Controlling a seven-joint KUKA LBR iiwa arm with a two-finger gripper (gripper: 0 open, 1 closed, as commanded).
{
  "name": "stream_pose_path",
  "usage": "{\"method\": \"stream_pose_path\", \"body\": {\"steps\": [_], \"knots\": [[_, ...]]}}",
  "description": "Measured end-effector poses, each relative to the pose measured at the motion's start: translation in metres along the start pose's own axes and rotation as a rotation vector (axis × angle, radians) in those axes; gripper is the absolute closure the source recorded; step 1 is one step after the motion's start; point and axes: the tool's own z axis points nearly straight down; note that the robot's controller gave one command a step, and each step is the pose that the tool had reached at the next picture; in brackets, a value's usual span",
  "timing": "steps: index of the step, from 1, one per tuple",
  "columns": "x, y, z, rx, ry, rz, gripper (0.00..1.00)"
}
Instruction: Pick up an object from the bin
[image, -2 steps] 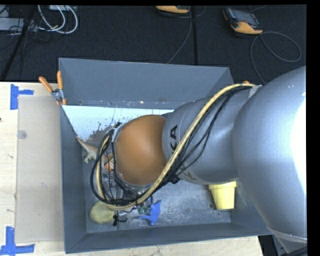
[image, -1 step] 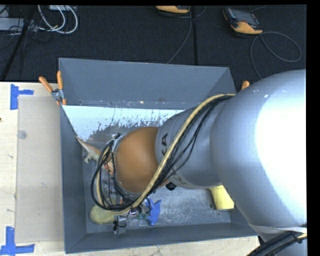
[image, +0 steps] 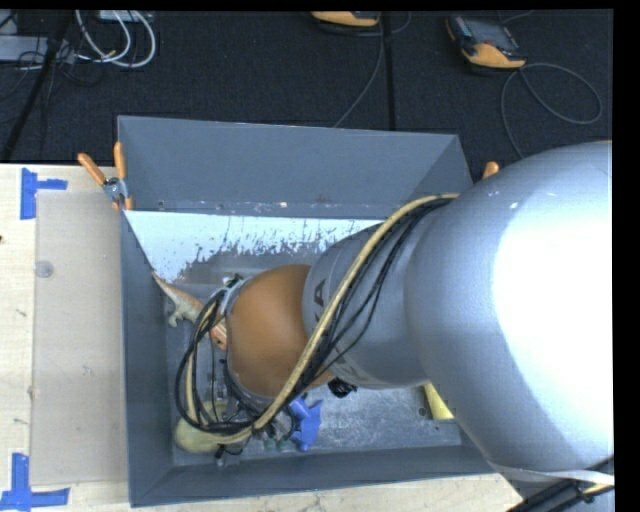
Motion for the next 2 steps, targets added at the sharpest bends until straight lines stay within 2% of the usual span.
{"method": "stream_pose_path", "body": {"steps": [2], "knots": [[0.001,-0.0005,-0.0035,0.001,0.004,0.001,1.0]]}}
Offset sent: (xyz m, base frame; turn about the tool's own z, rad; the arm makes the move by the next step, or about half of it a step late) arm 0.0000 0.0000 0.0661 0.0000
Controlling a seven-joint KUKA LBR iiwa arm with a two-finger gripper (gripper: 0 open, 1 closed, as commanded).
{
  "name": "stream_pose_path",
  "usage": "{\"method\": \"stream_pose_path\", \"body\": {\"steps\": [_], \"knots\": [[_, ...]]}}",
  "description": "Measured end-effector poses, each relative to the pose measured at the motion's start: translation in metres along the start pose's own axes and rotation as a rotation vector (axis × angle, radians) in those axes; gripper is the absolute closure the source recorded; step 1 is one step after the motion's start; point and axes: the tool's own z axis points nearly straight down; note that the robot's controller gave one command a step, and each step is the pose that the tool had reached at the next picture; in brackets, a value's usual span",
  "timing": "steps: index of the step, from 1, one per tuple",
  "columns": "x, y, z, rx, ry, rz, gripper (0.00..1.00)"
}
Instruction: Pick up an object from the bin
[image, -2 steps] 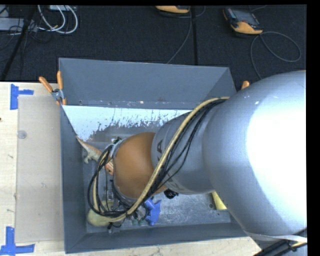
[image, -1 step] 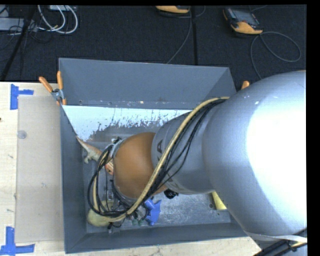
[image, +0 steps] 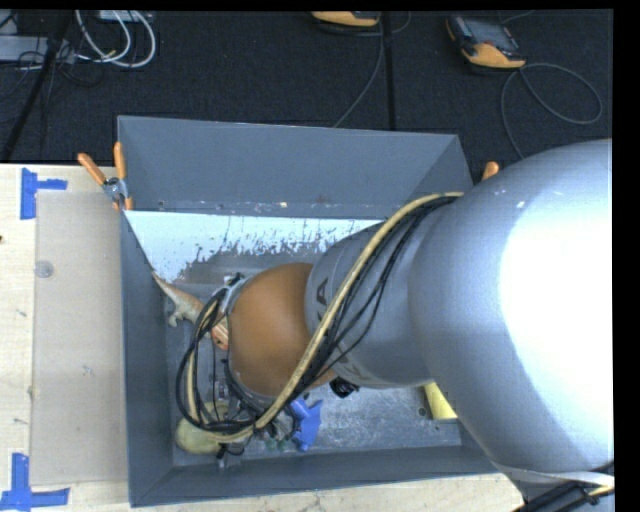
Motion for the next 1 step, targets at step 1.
{"method": "stream_pose_path", "body": {"steps": [1], "knots": [[0.0033,-0.0009,-0.0206,0.004,0.012,0.0,1.0]]}}
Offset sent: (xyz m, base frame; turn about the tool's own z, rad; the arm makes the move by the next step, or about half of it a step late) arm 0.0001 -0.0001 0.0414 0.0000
